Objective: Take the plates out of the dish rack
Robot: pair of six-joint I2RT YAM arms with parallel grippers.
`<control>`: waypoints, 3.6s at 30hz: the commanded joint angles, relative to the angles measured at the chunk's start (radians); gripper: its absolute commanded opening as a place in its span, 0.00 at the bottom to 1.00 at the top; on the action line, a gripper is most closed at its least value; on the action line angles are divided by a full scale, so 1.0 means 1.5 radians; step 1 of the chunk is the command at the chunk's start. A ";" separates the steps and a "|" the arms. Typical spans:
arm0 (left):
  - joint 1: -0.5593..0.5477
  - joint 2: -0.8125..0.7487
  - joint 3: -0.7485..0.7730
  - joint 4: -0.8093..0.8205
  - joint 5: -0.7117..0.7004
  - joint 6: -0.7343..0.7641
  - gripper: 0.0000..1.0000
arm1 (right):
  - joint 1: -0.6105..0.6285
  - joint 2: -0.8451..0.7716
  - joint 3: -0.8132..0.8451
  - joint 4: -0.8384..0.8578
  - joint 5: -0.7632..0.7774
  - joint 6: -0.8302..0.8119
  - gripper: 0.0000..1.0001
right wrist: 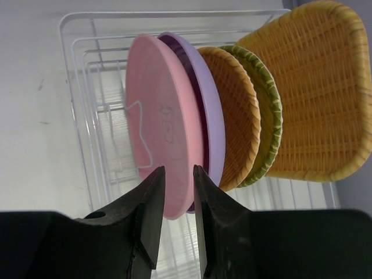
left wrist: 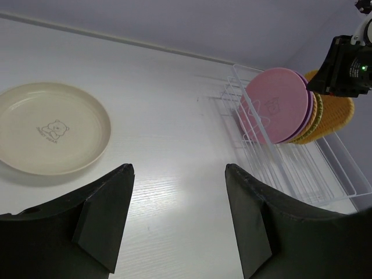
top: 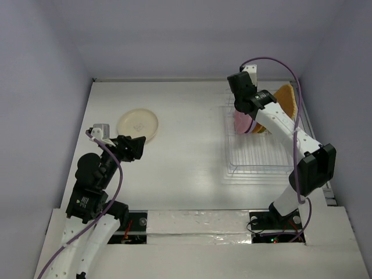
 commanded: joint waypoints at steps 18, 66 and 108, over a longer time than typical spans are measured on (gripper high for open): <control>0.003 -0.008 -0.001 0.028 0.006 0.005 0.61 | -0.014 0.122 0.079 -0.024 0.133 -0.050 0.28; 0.003 -0.014 -0.001 0.031 0.003 0.004 0.61 | 0.070 -0.095 0.155 0.009 0.008 -0.049 0.00; 0.009 -0.002 -0.003 0.027 -0.005 0.000 0.57 | 0.206 0.419 0.331 0.339 -0.416 0.319 0.44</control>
